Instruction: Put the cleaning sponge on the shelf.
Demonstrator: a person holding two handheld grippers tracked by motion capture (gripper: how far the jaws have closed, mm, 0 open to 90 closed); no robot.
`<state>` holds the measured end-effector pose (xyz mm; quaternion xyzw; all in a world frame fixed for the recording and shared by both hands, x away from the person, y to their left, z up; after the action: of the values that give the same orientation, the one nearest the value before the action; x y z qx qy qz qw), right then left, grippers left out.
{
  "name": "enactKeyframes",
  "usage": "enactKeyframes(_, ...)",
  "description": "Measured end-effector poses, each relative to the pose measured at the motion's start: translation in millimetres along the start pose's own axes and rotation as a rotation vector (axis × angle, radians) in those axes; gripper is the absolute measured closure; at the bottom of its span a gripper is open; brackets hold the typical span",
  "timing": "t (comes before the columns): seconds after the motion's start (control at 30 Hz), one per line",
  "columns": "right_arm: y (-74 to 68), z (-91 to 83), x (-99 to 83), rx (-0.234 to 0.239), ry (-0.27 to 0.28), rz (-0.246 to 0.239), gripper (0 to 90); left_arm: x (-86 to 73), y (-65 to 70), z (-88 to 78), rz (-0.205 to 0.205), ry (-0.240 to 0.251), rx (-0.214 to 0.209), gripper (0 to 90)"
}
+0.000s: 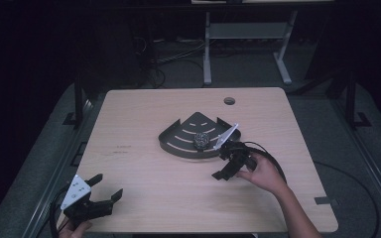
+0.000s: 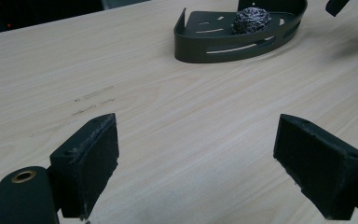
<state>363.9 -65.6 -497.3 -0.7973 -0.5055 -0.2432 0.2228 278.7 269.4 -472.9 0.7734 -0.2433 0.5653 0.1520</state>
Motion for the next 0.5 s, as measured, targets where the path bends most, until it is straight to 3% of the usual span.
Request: enactKeyframes(0.5,-11.7,-5.0,-18.0,0.000,0.001,0.003,18.2,0.1,1.9,0.7,0.003,-0.003,-0.005,13.3)
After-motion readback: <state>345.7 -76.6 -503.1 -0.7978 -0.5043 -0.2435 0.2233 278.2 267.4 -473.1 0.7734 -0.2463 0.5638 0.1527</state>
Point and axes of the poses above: each handheld gripper's, and its own axes: z roughly forward along the jaws, x roughly out of its top, y roughly to its right, the point moved 10 cm from there along z, roughly forward along the jaws, and after that the axes turned 9 degrees about y, right-handed, at the moved point
